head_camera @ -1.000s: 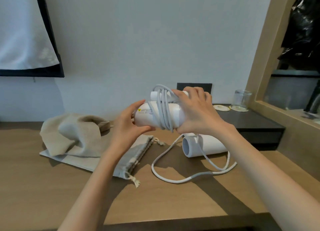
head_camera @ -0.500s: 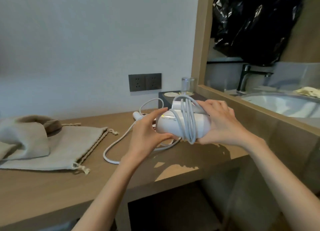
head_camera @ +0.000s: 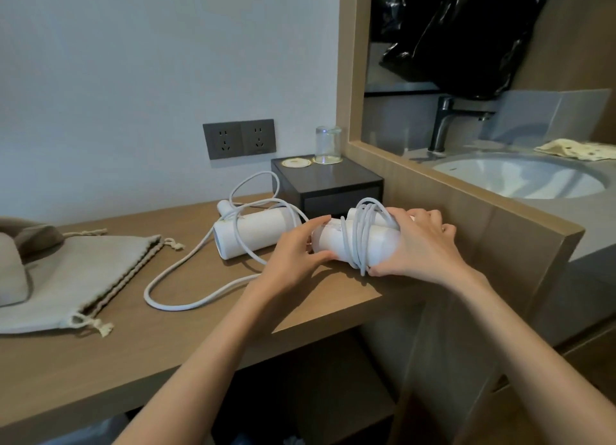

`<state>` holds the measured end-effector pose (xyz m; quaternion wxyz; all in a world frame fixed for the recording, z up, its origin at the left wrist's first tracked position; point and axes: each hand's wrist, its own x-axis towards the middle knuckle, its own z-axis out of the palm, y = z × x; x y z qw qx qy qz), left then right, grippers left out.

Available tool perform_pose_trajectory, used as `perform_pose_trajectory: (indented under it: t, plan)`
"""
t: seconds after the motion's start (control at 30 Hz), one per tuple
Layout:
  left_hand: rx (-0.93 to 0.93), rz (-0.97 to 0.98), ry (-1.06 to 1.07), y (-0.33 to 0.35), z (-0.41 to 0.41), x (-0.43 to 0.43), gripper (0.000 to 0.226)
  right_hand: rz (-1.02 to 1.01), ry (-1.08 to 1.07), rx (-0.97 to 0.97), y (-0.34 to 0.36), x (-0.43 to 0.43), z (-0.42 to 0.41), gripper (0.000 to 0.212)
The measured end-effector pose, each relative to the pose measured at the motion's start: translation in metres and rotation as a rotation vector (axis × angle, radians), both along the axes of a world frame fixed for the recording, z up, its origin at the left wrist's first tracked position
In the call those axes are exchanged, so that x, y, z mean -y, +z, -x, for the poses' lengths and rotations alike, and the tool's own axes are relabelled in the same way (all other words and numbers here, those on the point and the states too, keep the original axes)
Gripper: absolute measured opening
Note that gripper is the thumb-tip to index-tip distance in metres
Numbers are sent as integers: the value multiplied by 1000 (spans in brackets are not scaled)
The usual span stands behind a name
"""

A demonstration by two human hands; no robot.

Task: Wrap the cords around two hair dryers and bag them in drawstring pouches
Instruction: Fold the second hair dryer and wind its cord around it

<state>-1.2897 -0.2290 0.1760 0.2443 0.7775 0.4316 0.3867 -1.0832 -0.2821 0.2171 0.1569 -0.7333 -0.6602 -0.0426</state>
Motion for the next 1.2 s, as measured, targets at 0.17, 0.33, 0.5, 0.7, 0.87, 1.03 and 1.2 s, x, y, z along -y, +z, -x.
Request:
perform_pose_trajectory:
  t: [0.17, 0.33, 0.5, 0.7, 0.87, 1.03, 1.2]
  plan:
    - [-157, -38, -8, 3, -13, -18, 72, 51, -120, -37, -2, -8, 4, 108]
    - [-239, -75, 18, 3, -26, -25, 73, 113, -167, -99, -5, -12, 5, 110]
    - [-385, -85, 16, 5, -32, -24, 66, 82, -146, -114, -7, -11, 12, 104]
    - [-361, -198, 43, 23, -12, -9, 51, 9, -92, -4, -5, 0, 16, 86]
    - [-272, -372, 186, 47, 40, 6, 37, -304, 90, -68, 6, 13, 44, 64]
    - [-235, -387, 323, 55, 107, 12, 34, -335, 331, -170, 3, 1, 102, 47]
    - [-323, -292, 340, 40, 164, 10, 42, -172, 398, -186, -14, -37, 148, 54]
